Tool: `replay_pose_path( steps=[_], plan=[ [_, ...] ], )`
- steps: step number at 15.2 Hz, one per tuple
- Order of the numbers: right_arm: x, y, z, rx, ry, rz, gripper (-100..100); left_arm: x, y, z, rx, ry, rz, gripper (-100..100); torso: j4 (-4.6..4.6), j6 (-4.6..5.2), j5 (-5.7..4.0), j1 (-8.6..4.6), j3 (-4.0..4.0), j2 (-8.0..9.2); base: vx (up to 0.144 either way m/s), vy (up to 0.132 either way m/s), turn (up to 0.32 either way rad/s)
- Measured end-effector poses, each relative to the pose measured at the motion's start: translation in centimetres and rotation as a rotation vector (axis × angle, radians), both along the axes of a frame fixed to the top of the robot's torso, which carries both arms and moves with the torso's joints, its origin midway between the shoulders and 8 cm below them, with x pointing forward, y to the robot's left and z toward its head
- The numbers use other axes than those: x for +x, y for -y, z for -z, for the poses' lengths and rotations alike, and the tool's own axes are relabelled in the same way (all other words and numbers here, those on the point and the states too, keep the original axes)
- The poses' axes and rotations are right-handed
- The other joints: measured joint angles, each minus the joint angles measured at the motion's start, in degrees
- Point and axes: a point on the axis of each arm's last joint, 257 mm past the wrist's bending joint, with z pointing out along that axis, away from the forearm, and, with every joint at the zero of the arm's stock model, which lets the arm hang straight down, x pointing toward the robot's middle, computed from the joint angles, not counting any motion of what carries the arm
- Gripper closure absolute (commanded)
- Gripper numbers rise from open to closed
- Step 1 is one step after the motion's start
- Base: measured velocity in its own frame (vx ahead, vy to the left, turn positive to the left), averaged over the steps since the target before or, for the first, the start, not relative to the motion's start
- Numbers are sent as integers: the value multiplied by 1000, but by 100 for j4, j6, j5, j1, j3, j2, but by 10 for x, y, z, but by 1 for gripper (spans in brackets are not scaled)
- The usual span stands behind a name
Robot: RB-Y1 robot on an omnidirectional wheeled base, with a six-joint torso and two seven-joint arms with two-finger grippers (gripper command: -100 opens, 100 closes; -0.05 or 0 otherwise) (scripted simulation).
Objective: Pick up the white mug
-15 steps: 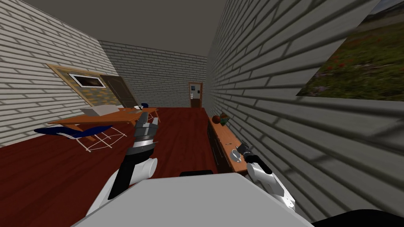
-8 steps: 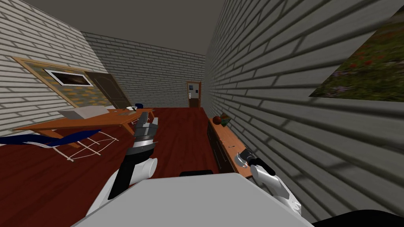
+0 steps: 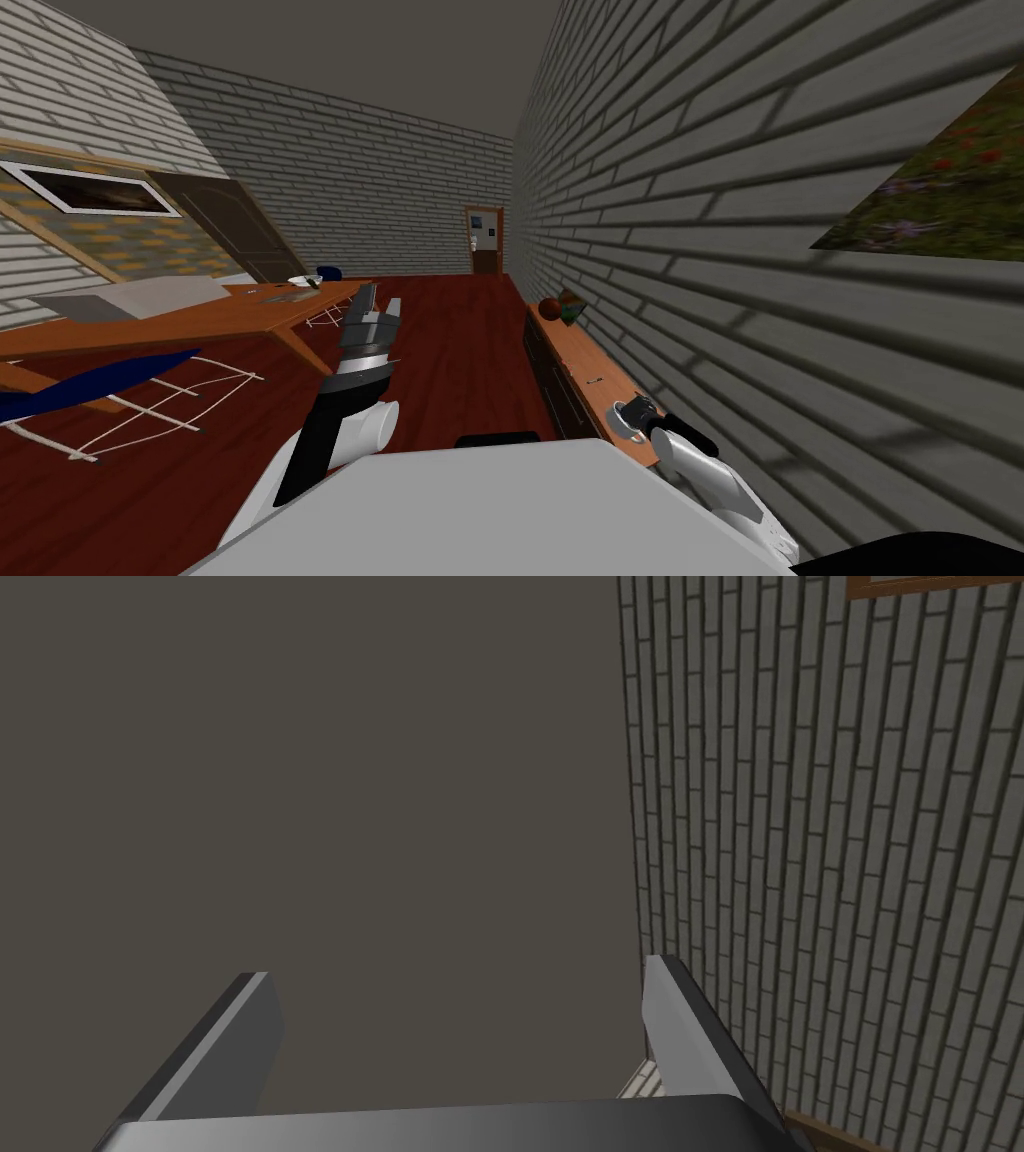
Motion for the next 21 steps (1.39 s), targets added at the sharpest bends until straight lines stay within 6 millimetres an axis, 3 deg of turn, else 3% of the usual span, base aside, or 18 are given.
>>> replay_pose_path(
  steps=[4, 11, 21],
  plan=[
    [-23, 10, 20, 74, -60, 77, -100, 0, 0, 0, 0, 0, 0, 0, 1, -3, 0, 0, 3, 6, 158, 81, -102],
    [-82, 28, 51, 223, -165, 254, -100, 0, 0, 0, 0, 0, 0, 0, -4, -1, 0, 1, -11, -19, 192, 73, -123],
    [-163, 39, 74, 418, -285, 510, -100, 0, 0, 0, 0, 0, 0, 0, -2, -2, -6, -25, -7, -13, 160, 37, -97]
  ],
)
